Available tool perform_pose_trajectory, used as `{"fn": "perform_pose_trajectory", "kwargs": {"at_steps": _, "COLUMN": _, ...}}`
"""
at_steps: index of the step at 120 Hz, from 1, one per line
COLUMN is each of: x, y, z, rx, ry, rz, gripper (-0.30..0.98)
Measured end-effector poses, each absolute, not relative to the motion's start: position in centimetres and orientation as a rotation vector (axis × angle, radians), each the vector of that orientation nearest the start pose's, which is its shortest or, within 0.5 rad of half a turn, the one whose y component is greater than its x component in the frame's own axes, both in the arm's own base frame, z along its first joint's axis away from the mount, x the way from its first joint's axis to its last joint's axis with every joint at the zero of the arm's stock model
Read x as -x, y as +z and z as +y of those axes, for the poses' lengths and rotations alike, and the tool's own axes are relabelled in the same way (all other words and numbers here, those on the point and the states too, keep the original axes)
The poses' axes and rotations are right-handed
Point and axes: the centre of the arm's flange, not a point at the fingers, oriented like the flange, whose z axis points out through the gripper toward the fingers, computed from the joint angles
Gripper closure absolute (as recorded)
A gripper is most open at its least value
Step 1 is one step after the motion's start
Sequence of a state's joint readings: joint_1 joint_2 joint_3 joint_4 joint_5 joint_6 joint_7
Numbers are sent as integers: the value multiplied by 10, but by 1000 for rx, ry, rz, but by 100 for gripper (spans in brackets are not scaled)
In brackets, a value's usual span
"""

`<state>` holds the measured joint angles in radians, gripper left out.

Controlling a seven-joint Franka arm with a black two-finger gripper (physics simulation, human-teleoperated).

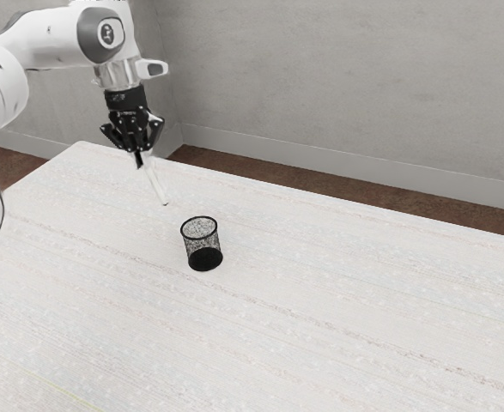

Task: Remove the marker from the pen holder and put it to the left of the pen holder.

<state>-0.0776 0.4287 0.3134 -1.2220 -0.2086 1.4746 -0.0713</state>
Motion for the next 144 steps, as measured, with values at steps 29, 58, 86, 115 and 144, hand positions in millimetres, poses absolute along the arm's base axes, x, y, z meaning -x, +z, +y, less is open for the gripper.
{"fn": "perform_pose_trajectory", "kwargs": {"at_steps": 29, "x": -643, "y": 444, "z": 173, "rx": 3131, "ry": 406, "rz": -696, "gripper": 76}}
{"fn": "perform_pose_trajectory", "kwargs": {"at_steps": 58, "x": -647, "y": 391, "z": 189, "rx": 3127, "ry": 479, "rz": -751, "gripper": 72}}
{"fn": "perform_pose_trajectory", "kwargs": {"at_steps": 86, "x": -649, "y": 412, "z": 187, "rx": 3172, "ry": 403, "rz": -753, "gripper": 26}}
{"fn": "perform_pose_trajectory", "kwargs": {"at_steps": 115, "x": -631, "y": 531, "z": 126, "rx": 3234, "ry": 173, "rz": -538, "gripper": 8}}
{"fn": "perform_pose_trajectory", "kwargs": {"at_steps": 144, "x": -561, "y": 638, "z": -41, "rx": 3130, "ry": -10, "rz": -18, "gripper": 3}}
